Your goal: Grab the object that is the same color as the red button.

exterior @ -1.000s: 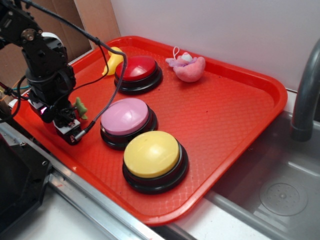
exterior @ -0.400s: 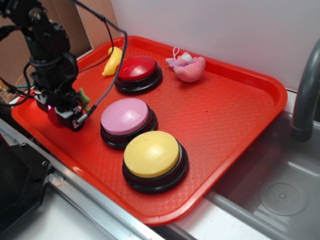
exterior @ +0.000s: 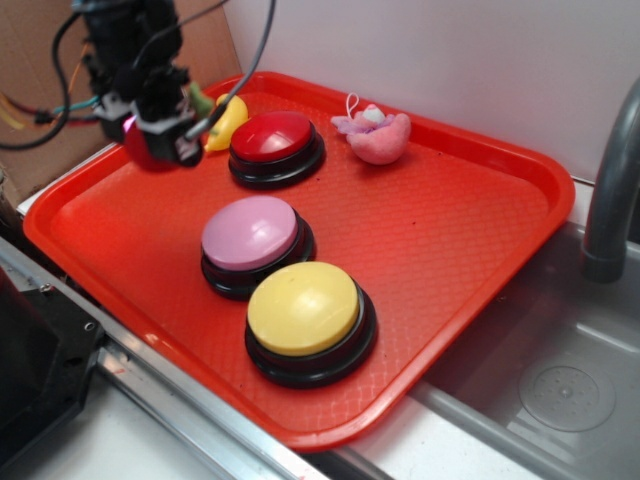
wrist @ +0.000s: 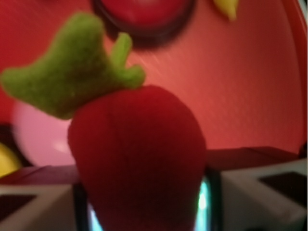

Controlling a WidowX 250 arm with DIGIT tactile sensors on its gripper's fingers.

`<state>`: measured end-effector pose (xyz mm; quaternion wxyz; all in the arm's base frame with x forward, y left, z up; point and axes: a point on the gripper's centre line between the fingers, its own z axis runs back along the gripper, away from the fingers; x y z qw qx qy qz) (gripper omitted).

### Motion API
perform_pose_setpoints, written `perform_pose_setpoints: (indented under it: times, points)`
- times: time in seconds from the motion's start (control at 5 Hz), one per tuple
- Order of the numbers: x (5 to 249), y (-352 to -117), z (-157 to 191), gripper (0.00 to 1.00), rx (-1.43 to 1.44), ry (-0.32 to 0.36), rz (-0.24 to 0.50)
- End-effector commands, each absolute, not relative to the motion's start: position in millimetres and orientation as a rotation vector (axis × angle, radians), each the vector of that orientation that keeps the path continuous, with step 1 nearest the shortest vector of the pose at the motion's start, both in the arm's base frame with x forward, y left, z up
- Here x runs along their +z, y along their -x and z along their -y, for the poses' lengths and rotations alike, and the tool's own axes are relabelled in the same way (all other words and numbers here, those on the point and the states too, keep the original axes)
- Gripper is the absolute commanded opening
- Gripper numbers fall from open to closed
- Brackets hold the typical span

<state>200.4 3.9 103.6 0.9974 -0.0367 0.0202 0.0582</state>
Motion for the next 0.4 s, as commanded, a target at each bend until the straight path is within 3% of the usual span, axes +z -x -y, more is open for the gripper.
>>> perform_pose_setpoints:
  times: [0.0,0.2]
  points:
    - [167,-238,21,0.0,0.094,0.086,0.067]
    - [177,-245,23,0.0,0.064,0.047,0.134]
